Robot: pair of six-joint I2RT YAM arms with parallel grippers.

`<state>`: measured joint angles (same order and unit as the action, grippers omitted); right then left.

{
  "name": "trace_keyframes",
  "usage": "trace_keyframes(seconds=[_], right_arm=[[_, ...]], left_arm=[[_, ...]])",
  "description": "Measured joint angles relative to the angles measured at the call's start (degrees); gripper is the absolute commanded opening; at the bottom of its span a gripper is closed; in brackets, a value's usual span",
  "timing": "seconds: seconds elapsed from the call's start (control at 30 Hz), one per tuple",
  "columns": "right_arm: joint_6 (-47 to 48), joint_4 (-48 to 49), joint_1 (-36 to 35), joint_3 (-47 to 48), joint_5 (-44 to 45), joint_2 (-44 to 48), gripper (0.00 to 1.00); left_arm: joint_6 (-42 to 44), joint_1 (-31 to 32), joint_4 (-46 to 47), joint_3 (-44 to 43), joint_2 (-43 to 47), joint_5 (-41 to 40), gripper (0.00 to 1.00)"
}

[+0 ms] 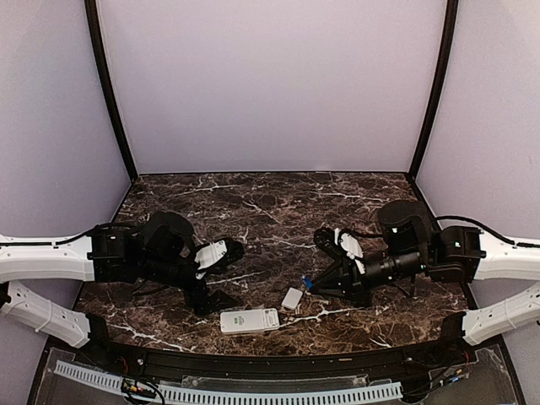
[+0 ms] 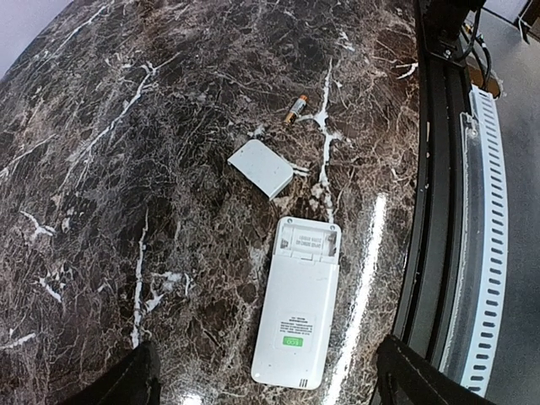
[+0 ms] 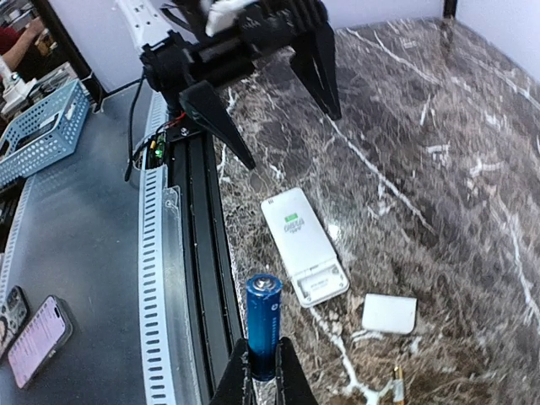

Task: Load the batteries into the remote control
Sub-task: Move the remote control without the battery cover to the center of the board.

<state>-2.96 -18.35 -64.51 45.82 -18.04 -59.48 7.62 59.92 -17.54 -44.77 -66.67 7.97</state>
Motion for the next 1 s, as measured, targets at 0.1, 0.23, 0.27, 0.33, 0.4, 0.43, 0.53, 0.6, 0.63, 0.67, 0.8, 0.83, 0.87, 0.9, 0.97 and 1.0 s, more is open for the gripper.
trace_keyframes(seconds=[0.1, 0.23, 0.27, 0.33, 0.4, 0.43, 0.53, 0.6, 0.63, 0.67, 0.8, 0.83, 0.87, 0.9, 0.97, 1.0], right_arm=[[6.1, 4.1, 0.0, -0.9, -1.6, 1.6, 0.00], [13.1, 8.0, 0.0, -2.4, -3.7, 2.0, 0.00], [14.4, 8.4, 0.0, -2.5, -3.9, 1.9, 0.00], [16.2, 8.9, 0.0, -2.5, -4.1, 1.4, 0.00], [17.2, 8.7, 0.0, -2.2, -4.0, 0.5, 0.00], [17.5, 8.3, 0.0, -1.7, -4.0, 0.0, 0.00], [17.5, 7.6, -0.1, -1.2, -3.5, -0.9, 0.00], [16.8, 7.5, -0.1, -1.2, -2.6, -0.9, 0.00], [15.6, 6.9, -0.2, -1.0, -1.4, -0.8, 0.00], [14.5, 6.3, -0.2, -0.7, -0.7, -0.8, 0.00], [7.8, 3.5, -0.7, 1.2, 4.0, -0.8, 0.00], [4.4, 2.7, -0.9, 1.6, 6.0, -0.7, 0.00], [1.5, 1.7, -1.1, 2.0, 7.6, -0.6, 0.00], [-0.7, 0.9, -1.1, 2.4, 8.8, -0.6, 0.00], [-6.8, -1.3, -1.1, 3.4, 11.1, -0.6, 0.00], [-9.6, -2.2, -1.1, 3.8, 12.1, -0.6, 0.00]], left_arm=[[-1.5, 0.0, 0.7, 0.7, 1.2, 0.1, 0.88], [-1.7, 0.0, 0.7, 1.8, 1.2, 0.4, 0.89], [-1.5, 0.0, 0.5, 1.8, 1.0, 0.8, 0.90], [-0.7, 0.0, -0.1, 1.7, 0.1, 1.5, 0.91], [0.6, 0.0, -1.7, 0.9, -2.0, 1.9, 0.91], [1.4, 0.0, -2.8, 0.2, -3.6, 2.0, 0.91], [4.4, 0.0, -5.1, -1.0, -8.2, 1.9, 0.91], [6.4, 0.0, -6.4, -1.1, -9.9, 1.8, 0.92], [7.2, 0.0, -7.0, -1.1, -10.5, 1.9, 0.92], [7.8, 0.0, -7.5, -1.3, -10.9, 1.9, 0.92], [9.4, 0.0, -9.4, -2.3, -11.3, 2.8, 0.92], [9.7, 0.0, -9.4, -2.5, -11.3, 3.2, 0.92], [9.8, 0.0, -9.5, -2.7, -11.3, 3.6, 0.92], [9.9, 0.0, -9.5, -2.9, -11.3, 3.7, 0.92], [10.0, 0.0, -9.6, -3.0, -11.3, 4.3, 0.92], [10.1, 0.0, -9.6, -3.1, -11.3, 4.6, 0.93]])
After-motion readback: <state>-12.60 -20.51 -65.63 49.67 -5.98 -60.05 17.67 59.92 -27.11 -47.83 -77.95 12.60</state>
